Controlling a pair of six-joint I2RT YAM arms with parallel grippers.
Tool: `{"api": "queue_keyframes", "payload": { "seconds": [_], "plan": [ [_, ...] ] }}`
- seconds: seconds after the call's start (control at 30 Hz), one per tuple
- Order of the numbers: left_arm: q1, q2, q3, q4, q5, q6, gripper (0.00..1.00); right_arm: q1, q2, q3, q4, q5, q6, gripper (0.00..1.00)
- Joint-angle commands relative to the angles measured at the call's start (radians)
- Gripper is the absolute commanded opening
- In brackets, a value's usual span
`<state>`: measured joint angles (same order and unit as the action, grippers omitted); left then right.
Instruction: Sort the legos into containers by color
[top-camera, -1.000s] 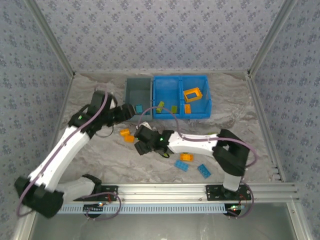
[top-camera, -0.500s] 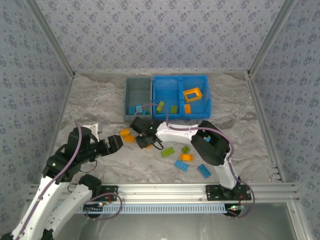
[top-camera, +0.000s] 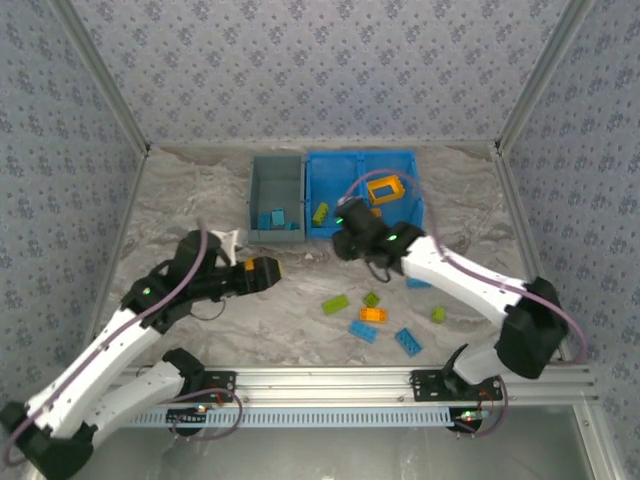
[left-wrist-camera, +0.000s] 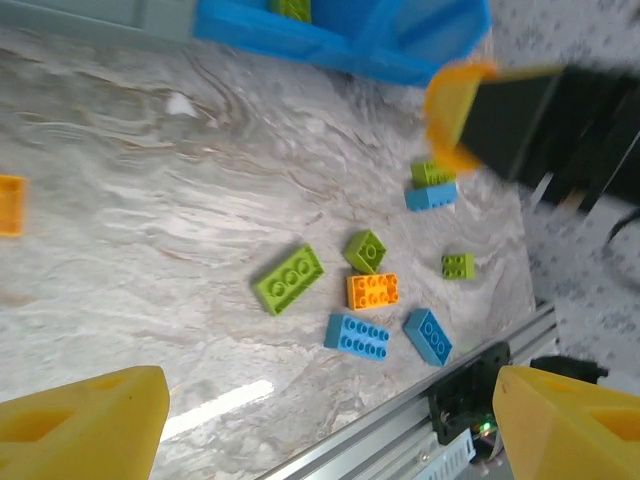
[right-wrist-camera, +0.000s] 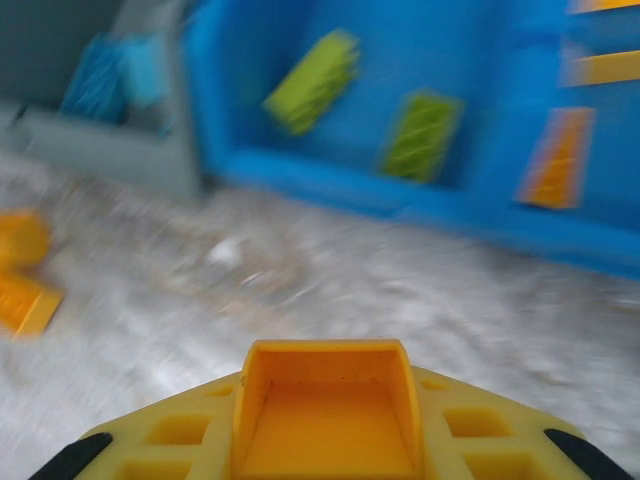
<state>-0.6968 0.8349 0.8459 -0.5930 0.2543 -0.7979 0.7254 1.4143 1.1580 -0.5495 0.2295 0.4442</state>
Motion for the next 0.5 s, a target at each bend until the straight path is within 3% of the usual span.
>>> {"api": "queue_keyframes", "payload": {
  "seconds": [0.0,0.17,0.47],
  "plan": [
    [-0.119,0.114,0.092,0.167,-0.11,-0.003,0.84,-0.173,0.01,-0.031,-0.059,0.003,-0.012,0.31],
    [-0.258,0.285,0.198,0.235,-0.233,0.011,0.83,-0.356,0.168,0.116,-0.021,-0.044,-0.076,0.31],
    [-0.366,0.447,0.324,0.199,-0.317,0.082,0.82,-0.424,0.535,0.399,-0.096,-0.062,-0.111,0.34]
  ]
}}
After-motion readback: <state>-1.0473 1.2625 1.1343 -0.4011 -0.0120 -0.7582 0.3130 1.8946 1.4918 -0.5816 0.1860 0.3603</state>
